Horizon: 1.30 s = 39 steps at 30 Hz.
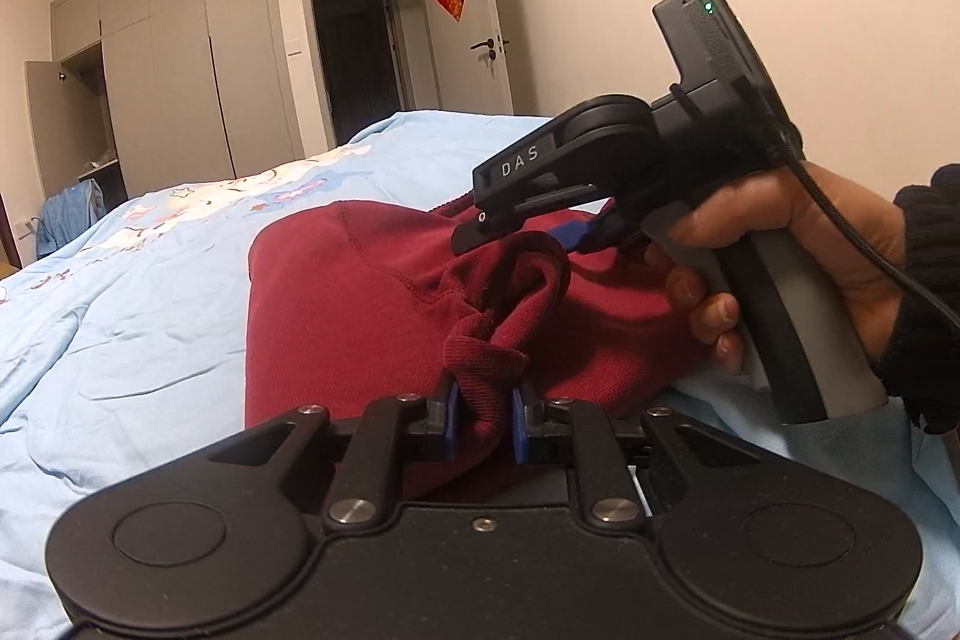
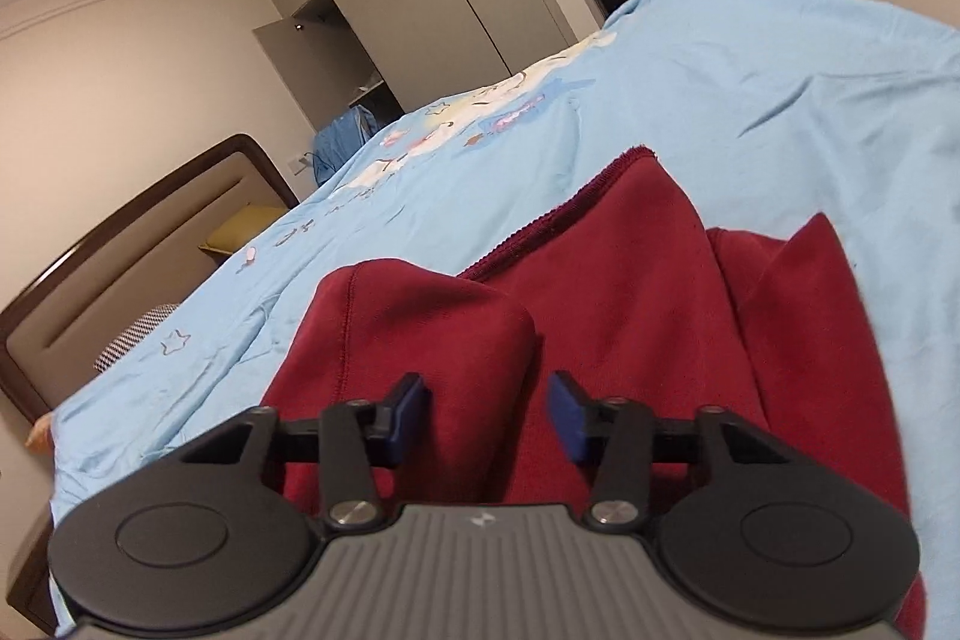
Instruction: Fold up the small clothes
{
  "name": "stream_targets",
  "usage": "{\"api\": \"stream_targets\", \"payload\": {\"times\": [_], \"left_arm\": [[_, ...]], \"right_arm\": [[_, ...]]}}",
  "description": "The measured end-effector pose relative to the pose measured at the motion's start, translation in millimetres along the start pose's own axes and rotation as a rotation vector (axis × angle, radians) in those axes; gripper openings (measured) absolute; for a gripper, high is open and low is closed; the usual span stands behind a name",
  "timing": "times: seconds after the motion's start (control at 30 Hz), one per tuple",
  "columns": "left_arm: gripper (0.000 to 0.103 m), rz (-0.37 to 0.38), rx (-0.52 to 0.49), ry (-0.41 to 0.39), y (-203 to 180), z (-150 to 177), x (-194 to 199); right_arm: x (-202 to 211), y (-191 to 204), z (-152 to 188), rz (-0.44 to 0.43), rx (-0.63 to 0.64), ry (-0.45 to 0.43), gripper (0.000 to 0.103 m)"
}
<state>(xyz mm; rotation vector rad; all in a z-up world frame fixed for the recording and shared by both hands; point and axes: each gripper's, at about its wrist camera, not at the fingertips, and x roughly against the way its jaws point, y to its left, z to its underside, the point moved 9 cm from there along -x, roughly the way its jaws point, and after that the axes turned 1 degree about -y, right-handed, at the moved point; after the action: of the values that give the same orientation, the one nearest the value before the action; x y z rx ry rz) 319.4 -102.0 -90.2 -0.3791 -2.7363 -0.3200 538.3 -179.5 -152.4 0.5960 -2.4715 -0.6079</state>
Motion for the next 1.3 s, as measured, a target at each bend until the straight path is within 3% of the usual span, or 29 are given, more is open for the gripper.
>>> {"api": "stream_targets", "payload": {"times": [0.07,0.23,0.5,0.8,1.0,1.3], "left_arm": [[0.016,-0.003,-0.001,-0.002,-1,0,0],[0.012,-0.008,-0.007,-0.026,-2,-4,4],[0.011,0.025,-0.051,-0.070,-23,-24,5],[0.011,0.132,-0.126,-0.111,-66,-43,-8],[0.011,0.185,-0.155,-0.104,-89,-46,-21],[0.012,0.224,-0.136,-0.054,-94,-45,-42]], "right_arm": [[1,3,1,-0.018,0.004,0.000,0.030],[9,11,0,-0.020,0.078,-0.035,0.010],[40,15,-23,0.008,0.141,-0.147,0.009],[84,-26,-40,0.092,0.102,-0.221,0.009],[104,-53,-40,0.139,0.077,-0.239,0.009],[96,-75,-23,0.194,0.036,-0.200,0.009]]}}
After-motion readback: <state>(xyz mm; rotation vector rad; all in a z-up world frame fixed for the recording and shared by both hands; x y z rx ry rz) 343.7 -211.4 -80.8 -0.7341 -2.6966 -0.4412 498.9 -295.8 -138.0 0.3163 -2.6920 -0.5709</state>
